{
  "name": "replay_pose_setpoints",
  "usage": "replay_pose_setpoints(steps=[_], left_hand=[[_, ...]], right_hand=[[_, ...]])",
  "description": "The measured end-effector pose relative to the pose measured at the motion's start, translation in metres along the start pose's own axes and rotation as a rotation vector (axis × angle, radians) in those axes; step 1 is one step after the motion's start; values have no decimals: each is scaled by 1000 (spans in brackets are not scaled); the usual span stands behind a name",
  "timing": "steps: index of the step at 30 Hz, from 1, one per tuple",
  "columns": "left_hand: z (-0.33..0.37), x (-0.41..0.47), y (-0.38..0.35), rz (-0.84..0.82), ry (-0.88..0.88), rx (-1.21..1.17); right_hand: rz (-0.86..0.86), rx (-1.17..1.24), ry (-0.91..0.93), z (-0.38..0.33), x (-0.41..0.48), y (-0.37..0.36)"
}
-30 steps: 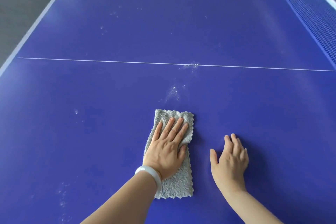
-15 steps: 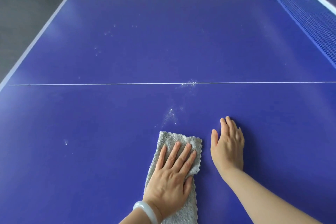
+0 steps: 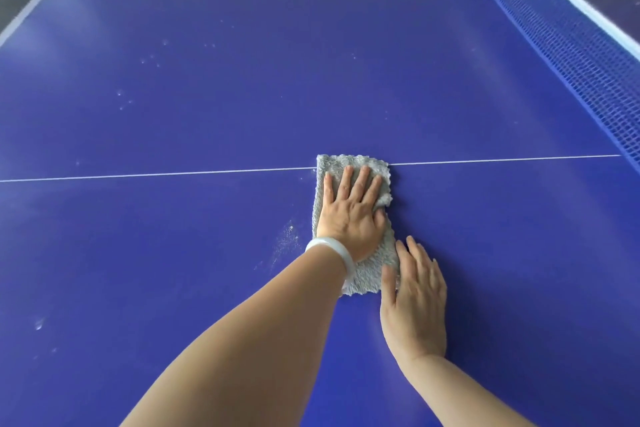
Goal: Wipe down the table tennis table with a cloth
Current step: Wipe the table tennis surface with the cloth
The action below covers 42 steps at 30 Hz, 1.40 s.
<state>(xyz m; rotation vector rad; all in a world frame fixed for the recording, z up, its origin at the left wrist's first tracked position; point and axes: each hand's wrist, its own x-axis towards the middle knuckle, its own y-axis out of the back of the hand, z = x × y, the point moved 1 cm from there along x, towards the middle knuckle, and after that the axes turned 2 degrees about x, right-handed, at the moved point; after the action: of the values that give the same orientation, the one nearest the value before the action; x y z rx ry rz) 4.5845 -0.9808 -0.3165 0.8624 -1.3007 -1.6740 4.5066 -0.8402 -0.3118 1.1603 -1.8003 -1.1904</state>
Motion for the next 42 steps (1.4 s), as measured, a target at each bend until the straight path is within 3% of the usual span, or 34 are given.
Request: replay_pose_setpoints(steps=[9,16,21,25,29,32,37,40,42], left_hand=[[-51,-36,11,40,194,22],[-49,-136,15,80,315,30],[20,-215,-7,45,51,-12],[-29,-188,7,23,-120,81],[-103,-150,27,53,344,70],[-69,-146,25,60,504,17],[56,-230,-8,47,-26,-1],[31,-259,-8,-21,-218,28],[-13,-253,2,-5,-203,47]], right_hand=[[-15,-16,1,-1,-2,-1],[5,-42,2,-2,-1,-3],[-13,-63,10,-3,-1,-3],[-38,-84,24,-1,-2,-2],[-43,-114,16,-1,-2,-3],[-37,-123,16,-2,0,-4],[-42,-60,14,0,0,-3],[-29,-49,35,1,-1,-4],[-26,-52,40,0,0,-3]])
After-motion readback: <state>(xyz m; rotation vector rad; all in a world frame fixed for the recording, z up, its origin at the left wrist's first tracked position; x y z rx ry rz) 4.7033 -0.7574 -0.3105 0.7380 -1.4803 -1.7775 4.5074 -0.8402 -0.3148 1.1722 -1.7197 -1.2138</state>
